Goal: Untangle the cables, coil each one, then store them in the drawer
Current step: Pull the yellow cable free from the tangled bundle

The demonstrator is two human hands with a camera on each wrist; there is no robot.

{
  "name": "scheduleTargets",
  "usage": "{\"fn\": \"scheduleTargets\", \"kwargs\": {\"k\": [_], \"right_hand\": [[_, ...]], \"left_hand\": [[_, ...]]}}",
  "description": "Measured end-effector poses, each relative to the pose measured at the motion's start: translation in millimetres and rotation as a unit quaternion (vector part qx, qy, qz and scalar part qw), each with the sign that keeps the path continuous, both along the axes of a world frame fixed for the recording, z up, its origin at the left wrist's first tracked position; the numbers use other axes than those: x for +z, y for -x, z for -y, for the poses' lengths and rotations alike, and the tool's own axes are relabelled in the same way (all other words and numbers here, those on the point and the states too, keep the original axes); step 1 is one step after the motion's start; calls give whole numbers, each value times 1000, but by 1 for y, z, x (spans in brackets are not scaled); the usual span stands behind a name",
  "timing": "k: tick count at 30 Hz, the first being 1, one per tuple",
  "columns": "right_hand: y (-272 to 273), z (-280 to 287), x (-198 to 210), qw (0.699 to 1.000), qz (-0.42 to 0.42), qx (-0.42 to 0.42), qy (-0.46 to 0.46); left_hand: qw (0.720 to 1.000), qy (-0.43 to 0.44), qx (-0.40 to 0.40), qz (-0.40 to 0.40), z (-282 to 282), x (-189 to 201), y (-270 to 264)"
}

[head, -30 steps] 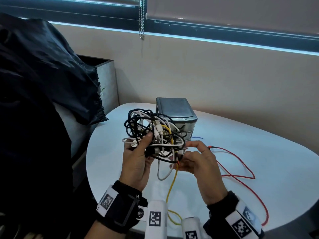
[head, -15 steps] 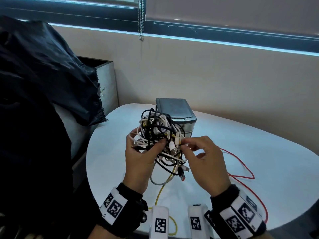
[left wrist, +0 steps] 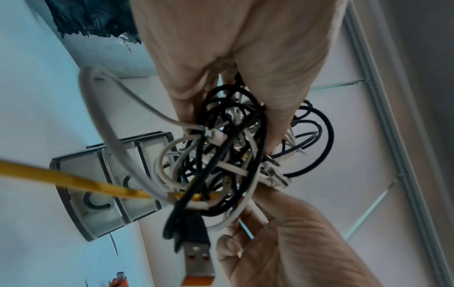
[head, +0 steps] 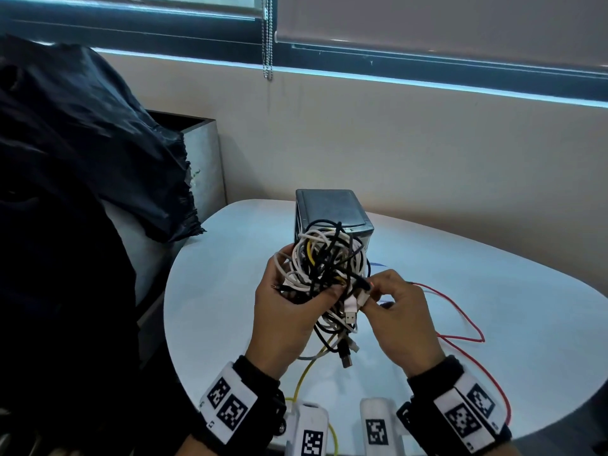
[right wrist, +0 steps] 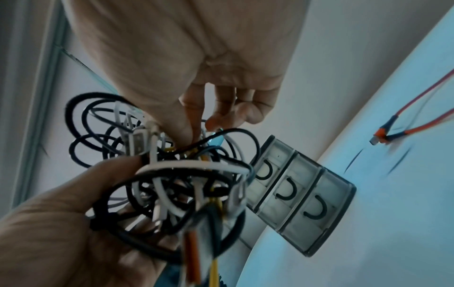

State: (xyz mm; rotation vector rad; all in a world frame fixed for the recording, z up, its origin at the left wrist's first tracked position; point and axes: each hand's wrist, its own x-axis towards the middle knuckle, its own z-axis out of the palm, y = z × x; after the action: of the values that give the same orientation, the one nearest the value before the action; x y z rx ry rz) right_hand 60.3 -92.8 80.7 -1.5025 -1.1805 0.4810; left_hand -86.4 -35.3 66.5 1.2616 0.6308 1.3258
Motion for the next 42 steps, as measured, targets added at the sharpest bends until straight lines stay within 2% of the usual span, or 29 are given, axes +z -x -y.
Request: {"fn": "scheduleTargets", "kwargs": {"k": [4,9,14,17,19,23,32,34,37,39,40,42], "right_hand": [[-2,4,-2,1000,11,15,-3],[-7,7,-2,999,35,25,-20],[-19,20,21,987,101,116,43],[-33,23,47,995,70,70,-29],[-31,18,63,994,87,58,-38],[-25,7,75,976,125,159,83],[-30,3,95,931,222,223,185],[-31,1,94,939,209,212,174],[-33,-1,88,969,85,179,147],[-33,-2,81,979,18,154,135],[-33,-2,78,980,16,151,131],[-32,-1,75,974,80,175,124]], "left_hand": [[1000,-7,-3,8,0,-3,-1],[999,-22,-35,-20,4,-8,0],[997,-26,-76,-13,1,-14,13],[995,-39,-92,-24,-1,-15,16],[992,-59,-100,-40,1,-12,13],[988,-89,-114,-62,3,-4,7],[980,-115,-120,-107,2,-5,14],[981,-107,-121,-106,2,-6,15],[983,-93,-117,-103,0,-6,18],[984,-87,-114,-105,-2,-6,21],[984,-86,-112,-107,-3,-6,23],[982,-92,-115,-116,-5,-5,26]]}}
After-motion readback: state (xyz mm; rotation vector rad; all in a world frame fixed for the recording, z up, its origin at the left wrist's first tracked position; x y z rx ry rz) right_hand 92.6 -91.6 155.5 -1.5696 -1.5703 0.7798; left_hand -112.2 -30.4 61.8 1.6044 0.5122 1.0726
